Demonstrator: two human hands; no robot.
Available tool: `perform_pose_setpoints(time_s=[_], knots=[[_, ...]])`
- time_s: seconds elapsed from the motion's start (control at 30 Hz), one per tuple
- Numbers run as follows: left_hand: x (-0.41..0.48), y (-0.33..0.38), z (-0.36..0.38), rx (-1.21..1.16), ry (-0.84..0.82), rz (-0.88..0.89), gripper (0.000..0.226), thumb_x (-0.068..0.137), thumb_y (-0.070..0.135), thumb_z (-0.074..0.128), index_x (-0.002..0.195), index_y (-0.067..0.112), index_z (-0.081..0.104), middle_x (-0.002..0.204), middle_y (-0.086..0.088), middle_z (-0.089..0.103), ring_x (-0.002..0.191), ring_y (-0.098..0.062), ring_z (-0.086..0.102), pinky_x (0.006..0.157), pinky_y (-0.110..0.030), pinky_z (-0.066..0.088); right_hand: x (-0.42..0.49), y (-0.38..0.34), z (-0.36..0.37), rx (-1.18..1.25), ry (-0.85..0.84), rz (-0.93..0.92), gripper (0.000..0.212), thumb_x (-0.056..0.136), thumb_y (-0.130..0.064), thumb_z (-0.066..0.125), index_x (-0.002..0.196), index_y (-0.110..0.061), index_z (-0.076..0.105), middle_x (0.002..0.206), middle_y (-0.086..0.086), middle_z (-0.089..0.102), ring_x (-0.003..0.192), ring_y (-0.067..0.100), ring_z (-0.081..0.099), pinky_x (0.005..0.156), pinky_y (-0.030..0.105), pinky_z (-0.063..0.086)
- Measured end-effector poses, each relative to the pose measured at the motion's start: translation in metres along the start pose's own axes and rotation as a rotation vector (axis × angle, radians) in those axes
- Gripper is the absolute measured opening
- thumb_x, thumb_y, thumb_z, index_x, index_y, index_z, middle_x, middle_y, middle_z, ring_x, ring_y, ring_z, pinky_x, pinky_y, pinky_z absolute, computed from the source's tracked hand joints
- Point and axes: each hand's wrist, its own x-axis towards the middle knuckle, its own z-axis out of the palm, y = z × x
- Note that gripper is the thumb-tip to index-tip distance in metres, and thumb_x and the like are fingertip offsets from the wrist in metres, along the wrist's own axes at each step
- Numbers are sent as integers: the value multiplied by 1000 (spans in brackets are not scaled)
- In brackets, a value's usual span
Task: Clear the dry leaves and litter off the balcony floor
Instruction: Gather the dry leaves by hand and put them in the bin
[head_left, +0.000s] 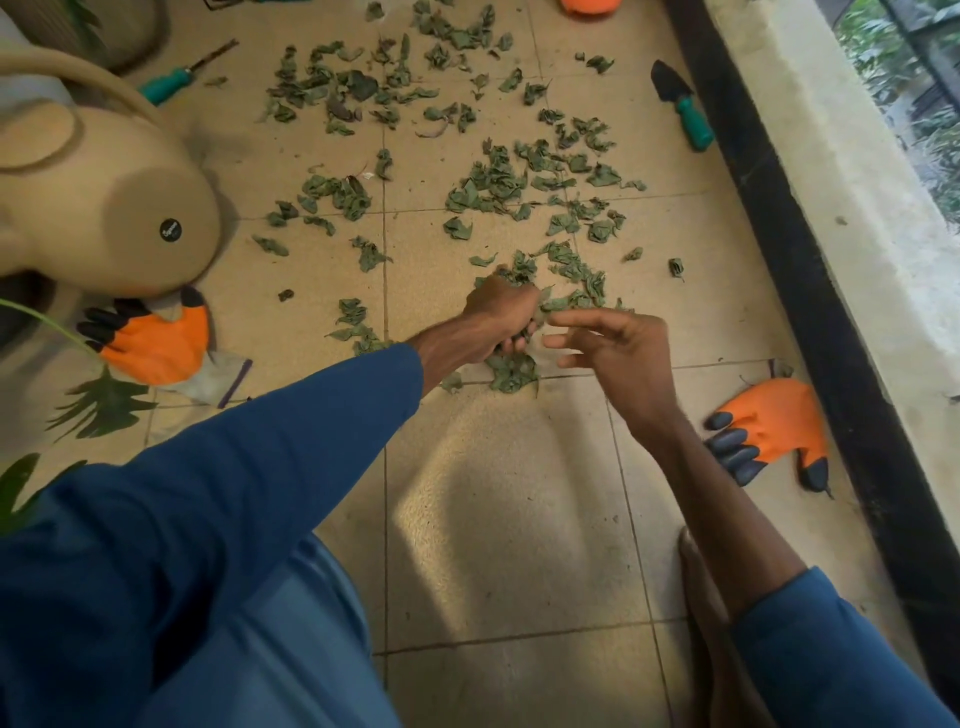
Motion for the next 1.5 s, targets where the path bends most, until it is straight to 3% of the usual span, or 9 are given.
perform_pose_setpoints(time_s=[0.13,0.23,0.4,0.57,0.93,1.07,1.2,1.33,1.5], knots=[[-1,6,-8,26,-32,-14,30,98,17,47,73,11,64,63,0,60,48,-14,54,42,-20,35,14,45,-27,-295,259,135,23,88,4,62,95,-10,80,92,6,78,79,16,75,74,33,62],[2,5,-11,72,-84,-35,30,96,14,47,71,12,63,71,-6,64,65,-20,57,47,-23,36,29,76,-44,-544,365,207,22,84,-8,66,100,-14,79,98,5,78,85,18,72,82,32,57],[-4,6,-11,139,-166,-32,26,100,13,49,78,8,62,52,1,59,40,-10,50,36,-17,37,54,83,-40,-639,240,186,32,88,-32,76,111,-10,76,102,7,76,89,24,71,82,41,59],[-8,7,-10,194,-199,-1,24,99,16,52,85,4,68,63,-5,63,43,-12,54,37,-18,40,64,92,-35,-754,177,153,14,89,-20,75,100,-12,78,99,11,76,86,29,71,79,47,61],[-10,4,-15,210,-248,6,18,100,14,52,94,2,64,48,8,61,41,-10,55,36,-18,40,42,94,-66,-749,173,24,16,93,-11,66,101,-7,78,103,14,76,93,31,70,80,36,54],[-9,2,-15,232,-263,0,18,100,14,51,92,4,62,48,9,61,42,-10,56,37,-19,40,53,85,-64,-650,93,32,9,88,-6,70,87,-10,78,85,8,76,80,21,72,70,22,52],[-8,3,-16,243,-265,-3,18,100,15,51,93,3,64,49,9,61,42,-11,57,37,-19,41,57,85,-64,-499,60,170,22,86,0,69,103,-13,70,79,4,76,76,17,74,77,39,61],[-8,4,-16,263,-264,-3,21,100,16,51,93,3,65,49,8,62,41,-10,56,37,-19,40,56,87,-71,-486,-30,184,46,88,-2,69,129,-22,65,85,2,76,85,20,72,81,39,58],[-8,3,-14,286,-281,-10,22,100,16,51,92,4,67,54,4,64,43,-11,56,37,-18,40,52,91,-77,-477,-41,177,23,94,-7,64,108,-18,79,96,4,77,90,22,70,76,33,57]])
